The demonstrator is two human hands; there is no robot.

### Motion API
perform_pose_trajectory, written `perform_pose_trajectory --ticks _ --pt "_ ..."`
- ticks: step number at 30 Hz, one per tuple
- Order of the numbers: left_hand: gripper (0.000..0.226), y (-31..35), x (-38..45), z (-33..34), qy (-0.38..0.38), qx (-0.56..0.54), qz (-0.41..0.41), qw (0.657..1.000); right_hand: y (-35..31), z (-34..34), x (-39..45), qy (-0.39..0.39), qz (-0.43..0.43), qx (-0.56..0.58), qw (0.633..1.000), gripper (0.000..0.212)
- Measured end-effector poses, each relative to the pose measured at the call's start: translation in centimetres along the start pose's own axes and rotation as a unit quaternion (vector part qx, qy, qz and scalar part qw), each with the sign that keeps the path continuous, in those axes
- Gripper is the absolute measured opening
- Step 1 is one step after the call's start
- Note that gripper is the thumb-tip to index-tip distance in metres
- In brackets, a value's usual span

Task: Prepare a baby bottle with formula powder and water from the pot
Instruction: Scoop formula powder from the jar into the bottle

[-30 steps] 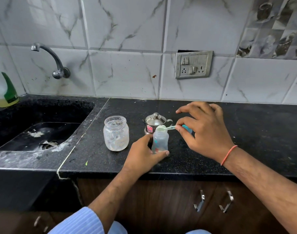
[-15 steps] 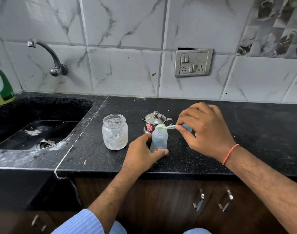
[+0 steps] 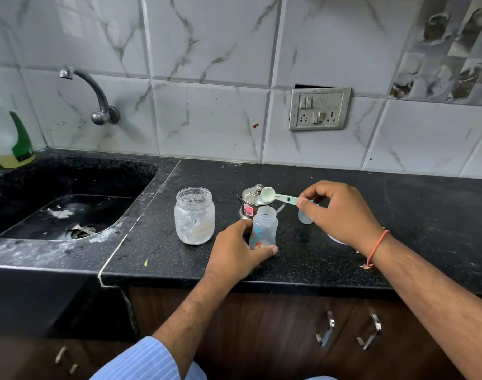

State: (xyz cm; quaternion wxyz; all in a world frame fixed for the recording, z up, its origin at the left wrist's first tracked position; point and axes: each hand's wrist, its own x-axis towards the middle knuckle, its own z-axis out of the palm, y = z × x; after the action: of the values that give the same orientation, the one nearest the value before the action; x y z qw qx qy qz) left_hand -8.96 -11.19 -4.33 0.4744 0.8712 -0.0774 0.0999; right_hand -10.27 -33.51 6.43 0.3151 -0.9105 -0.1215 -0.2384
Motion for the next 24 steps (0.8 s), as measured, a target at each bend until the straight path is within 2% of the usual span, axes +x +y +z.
perform_pose_trajectory --ticks 4,8,12,15,19,24 --pt "0.072 0.0 -0.2 -0.2 0.002 -0.006 0.001 1.0 -1.5 1.0 1.2 -0.024 0.083 0.144 0.986 0.011" --pt "0.072 0.1 -0.3 -0.2 0.0 -0.002 -0.002 1.0 -4.0 2.4 2.9 -0.049 0.08 0.167 0.982 0.01" --pt "0.068 0.1 -0.3 -0.3 -0.004 -0.003 -0.006 1.0 -6.7 5.2 5.4 -0.064 0.018 0.108 0.992 0.011" --pt "0.063 0.0 -0.3 -0.2 0.0 -0.013 0.005 1.0 -8.5 7.5 6.8 -0.09 -0.046 -0.004 0.995 0.015" --pt "0.061 -0.3 -0.2 -0.1 -0.004 -0.025 0.01 1.0 -10.2 10.1 7.6 -0.132 -0.107 -0.163 0.972 0.014" --pt "0.058 -0.5 -0.1 0.1 -0.005 -0.029 0.015 0.999 -11.1 12.0 8.1 -0.16 -0.122 -0.187 0.962 0.018"
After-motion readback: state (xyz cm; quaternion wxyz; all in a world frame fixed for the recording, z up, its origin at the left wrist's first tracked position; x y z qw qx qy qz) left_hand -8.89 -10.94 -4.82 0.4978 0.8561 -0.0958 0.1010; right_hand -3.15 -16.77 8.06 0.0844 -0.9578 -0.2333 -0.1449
